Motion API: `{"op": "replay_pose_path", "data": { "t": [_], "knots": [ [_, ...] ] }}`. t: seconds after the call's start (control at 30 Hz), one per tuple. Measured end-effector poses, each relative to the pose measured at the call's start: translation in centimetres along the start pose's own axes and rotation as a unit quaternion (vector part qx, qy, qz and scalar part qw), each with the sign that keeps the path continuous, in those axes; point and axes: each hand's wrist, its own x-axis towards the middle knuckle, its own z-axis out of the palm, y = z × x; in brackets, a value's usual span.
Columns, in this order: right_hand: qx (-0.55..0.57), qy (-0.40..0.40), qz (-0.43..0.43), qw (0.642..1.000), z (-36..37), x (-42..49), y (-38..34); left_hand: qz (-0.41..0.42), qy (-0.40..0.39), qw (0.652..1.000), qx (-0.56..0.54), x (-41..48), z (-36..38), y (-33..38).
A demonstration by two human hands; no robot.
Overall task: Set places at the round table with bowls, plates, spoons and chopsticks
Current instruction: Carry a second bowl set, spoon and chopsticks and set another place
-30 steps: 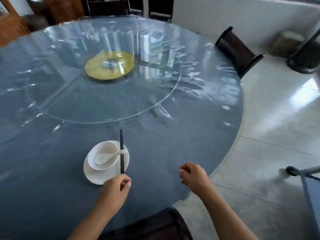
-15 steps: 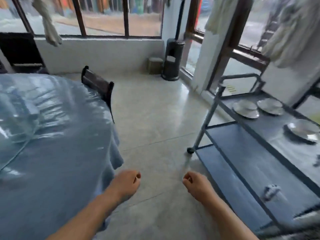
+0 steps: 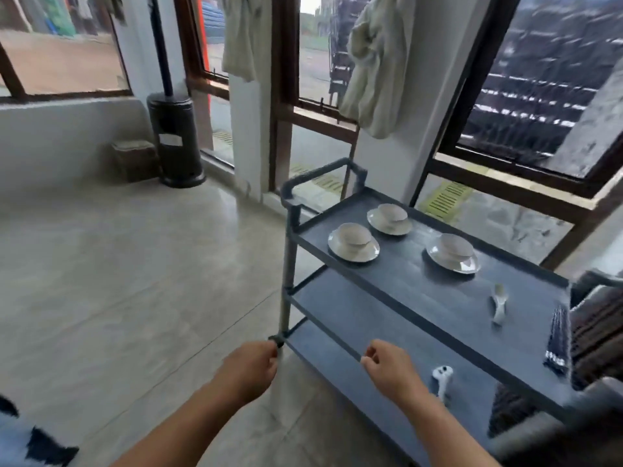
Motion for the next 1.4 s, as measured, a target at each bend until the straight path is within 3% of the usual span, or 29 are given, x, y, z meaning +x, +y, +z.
{"op": "replay_pose_path", "data": {
  "t": [0.33,0.53,0.77,0.9,1.07,1.2,1.4],
  "knots": [
    [0.048,0.02,0.127,0.991,-3.4,13.7,1.6,0.112,-0.068,0.99,0.042,22.0,-1.6,3.9],
    [0.081,0.025,0.15,0.985,-4.6,24.7,5.4,0.098,-0.062,0.993,0.025,34.2,-0.9,5.2],
    [0.217,0.03,0.203,0.954,-5.3,33.4,7.3,0.039,-0.027,0.998,-0.045,44.5,0.6,6.6],
    [0.312,0.016,0.241,0.919,-4.4,36.2,7.9,0.018,-0.09,0.992,-0.091,49.2,1.6,6.8],
    [0.345,0.027,0.276,0.897,-3.6,38.3,6.5,0.079,-0.137,0.973,-0.165,52.7,2.0,6.2],
    [0.31,0.047,0.322,0.893,-3.2,38.6,4.7,0.114,-0.164,0.96,-0.195,54.1,2.5,5.7],
    [0.252,0.052,0.36,0.897,-3.2,39.1,3.9,0.11,-0.21,0.961,-0.143,54.8,2.4,5.8]
  ]
}}
